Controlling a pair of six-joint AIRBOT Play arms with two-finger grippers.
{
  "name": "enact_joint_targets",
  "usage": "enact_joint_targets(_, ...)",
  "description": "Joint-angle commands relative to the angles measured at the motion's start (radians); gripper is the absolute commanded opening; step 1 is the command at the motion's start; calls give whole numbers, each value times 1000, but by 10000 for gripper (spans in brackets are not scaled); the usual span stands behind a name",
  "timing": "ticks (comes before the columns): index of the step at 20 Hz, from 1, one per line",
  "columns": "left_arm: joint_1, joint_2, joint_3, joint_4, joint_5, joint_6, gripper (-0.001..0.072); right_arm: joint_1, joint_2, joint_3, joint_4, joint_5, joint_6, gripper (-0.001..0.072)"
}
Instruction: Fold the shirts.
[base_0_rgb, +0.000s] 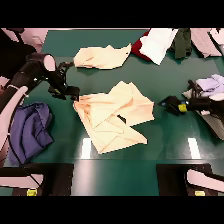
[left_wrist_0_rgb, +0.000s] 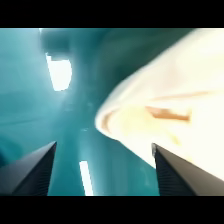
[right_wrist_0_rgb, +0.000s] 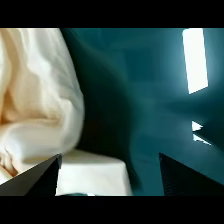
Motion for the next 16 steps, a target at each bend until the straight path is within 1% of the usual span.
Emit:
enact_joint_targets(1,29,34,-1,-104,31,40,694,91,-204,182,157,48,-26,712)
enact_joint_targets(5,29,34,-1,-220,-51,57,693,165,-370,322,203,132,19,709)
enact_joint_targets(7,29,34,-10,-318,-85,76,692,195,-429,365,206,196,35,704)
enact_joint_targets(8,29,34,-18,-351,-89,79,660,211,-449,381,207,211,39,670)
enact_joint_targets(9,29,34,-23,-370,-89,80,643,222,-464,401,208,214,42,616)
enact_joint_targets(10,29,35,-29,-371,-91,79,644,230,-475,424,208,220,41,470)
enact_joint_targets(11,25,35,-39,-372,-99,72,643,231,-483,453,208,229,35,302)
enact_joint_targets(12,13,35,-55,-373,-101,71,643,232,-483,479,208,238,21,184)
enact_joint_targets(13,-8,35,-81,-386,-101,72,643,231,-479,510,208,249,8,47)
enact_joint_targets(14,-40,35,-111,-410,-100,72,643,230,-469,536,206,250,5,27)
enact_joint_targets(15,-89,35,-144,-431,-95,71,641,220,-454,560,204,248,5,26)
enact_joint_targets(16,-153,35,-169,-437,-77,62,524,214,-438,578,204,241,5,25)
